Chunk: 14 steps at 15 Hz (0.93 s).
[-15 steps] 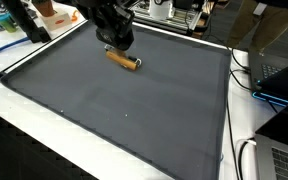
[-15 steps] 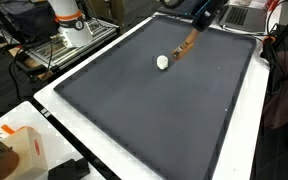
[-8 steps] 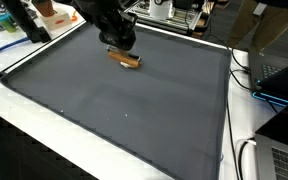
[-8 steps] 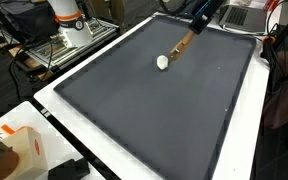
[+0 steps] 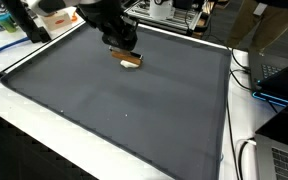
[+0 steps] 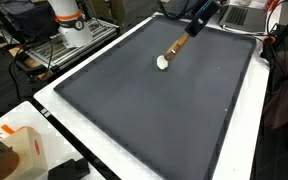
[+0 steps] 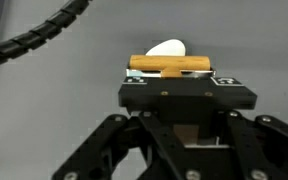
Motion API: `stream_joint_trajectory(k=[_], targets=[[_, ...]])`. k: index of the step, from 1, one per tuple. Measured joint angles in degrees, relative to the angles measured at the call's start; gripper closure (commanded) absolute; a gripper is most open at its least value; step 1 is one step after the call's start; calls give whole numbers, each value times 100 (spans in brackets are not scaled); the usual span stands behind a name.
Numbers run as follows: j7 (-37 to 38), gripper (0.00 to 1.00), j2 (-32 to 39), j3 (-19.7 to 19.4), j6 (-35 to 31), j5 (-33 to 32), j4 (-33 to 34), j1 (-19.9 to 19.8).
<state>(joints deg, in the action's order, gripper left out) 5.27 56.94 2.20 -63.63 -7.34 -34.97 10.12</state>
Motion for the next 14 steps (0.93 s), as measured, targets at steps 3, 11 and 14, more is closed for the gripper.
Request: stream_joint_trajectory(k=[3,11,14], targets=[[-3,77,34,8,-1,2,84,21],[-3,77,76,48,-87,11,243,70],[-3,77,110,60,-260,37,315,70]])
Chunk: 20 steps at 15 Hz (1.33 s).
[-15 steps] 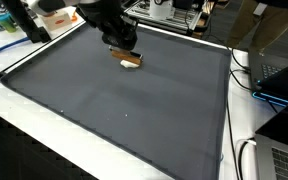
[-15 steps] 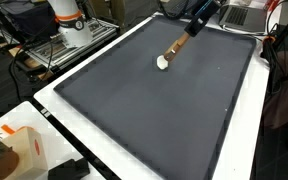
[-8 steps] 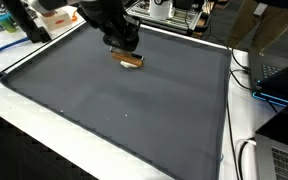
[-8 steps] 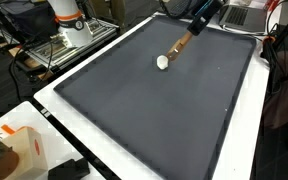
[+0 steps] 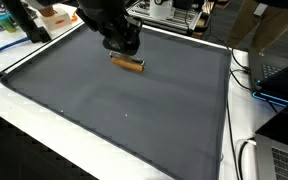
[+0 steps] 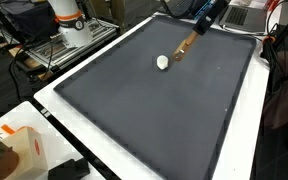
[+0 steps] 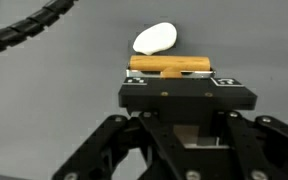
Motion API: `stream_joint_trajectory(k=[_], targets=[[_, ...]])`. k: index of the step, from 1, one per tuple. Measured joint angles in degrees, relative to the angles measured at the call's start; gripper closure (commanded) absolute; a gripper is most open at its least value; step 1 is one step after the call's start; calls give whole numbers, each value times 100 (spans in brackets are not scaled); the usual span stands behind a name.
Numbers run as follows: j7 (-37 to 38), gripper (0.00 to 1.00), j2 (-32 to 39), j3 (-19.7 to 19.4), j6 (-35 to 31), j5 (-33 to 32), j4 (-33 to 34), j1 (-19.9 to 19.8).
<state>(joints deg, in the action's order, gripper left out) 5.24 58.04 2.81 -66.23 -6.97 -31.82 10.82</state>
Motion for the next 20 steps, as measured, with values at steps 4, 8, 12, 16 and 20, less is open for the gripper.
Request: stream_joint_trajectory(k=[4,8,12,16,20], targets=[[3,77,28,18,-329,40,38,-1],[13,77,34,20,-358,47,37,-1],[55,77,25,9,-375,45,31,-8],[435,77,-79,-6,-379,73,-14,-87],[1028,77,-295,30,-448,420,-60,-219]])
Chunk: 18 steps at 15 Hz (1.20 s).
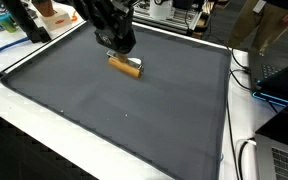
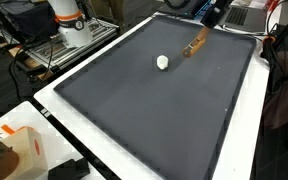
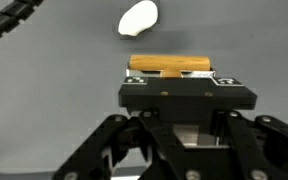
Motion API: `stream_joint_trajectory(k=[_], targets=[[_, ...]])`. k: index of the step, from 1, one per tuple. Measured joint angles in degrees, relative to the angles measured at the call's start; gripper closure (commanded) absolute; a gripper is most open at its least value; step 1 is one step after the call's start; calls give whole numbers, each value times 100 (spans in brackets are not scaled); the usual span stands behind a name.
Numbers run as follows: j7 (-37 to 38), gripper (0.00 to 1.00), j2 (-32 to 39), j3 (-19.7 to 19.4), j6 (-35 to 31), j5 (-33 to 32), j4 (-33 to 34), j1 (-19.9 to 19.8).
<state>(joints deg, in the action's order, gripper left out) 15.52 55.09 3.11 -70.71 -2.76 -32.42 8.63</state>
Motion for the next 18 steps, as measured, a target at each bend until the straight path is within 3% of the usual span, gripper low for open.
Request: stream_joint_trajectory(k=[4,11,12,18], targets=[[500,77,-274,-4,-97,138,-141,-60],[454,77,-943,4,-109,143,-999,-90],[447,52,-1077,3,-129,141,-1204,-90],[362,52,-1598,4,-340,141,-1986,-105]])
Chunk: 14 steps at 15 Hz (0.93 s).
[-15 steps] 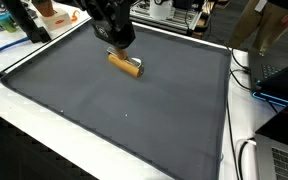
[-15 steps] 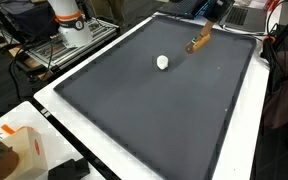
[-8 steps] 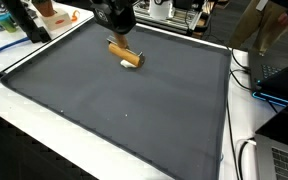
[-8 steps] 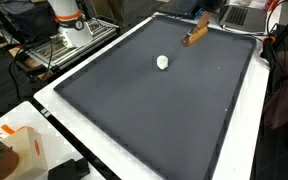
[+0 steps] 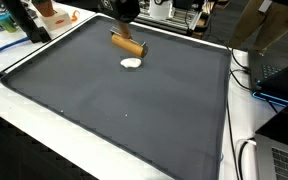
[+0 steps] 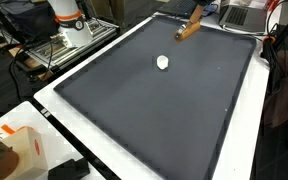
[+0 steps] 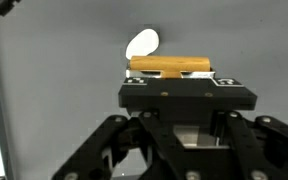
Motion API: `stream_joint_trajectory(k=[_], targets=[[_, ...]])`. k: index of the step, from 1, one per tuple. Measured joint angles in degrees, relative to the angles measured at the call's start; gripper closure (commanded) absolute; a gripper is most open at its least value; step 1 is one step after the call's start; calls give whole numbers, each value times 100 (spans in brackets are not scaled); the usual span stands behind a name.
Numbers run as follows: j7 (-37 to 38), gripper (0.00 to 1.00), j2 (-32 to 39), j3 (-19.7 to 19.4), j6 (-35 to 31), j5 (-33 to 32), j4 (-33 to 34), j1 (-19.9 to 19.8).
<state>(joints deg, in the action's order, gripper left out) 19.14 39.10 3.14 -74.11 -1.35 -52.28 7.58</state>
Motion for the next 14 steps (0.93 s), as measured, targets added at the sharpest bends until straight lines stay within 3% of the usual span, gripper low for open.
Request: stream_joint_trajectory(k=[3,4,9,14], targets=[[-3,52,-29,0,-28,0,-73,-3],[-3,77,-30,0,-32,0,-76,-3],[-4,77,-46,-26,-237,-11,-142,-17],[-86,77,-623,-81,-1324,-8,-1216,-332]])
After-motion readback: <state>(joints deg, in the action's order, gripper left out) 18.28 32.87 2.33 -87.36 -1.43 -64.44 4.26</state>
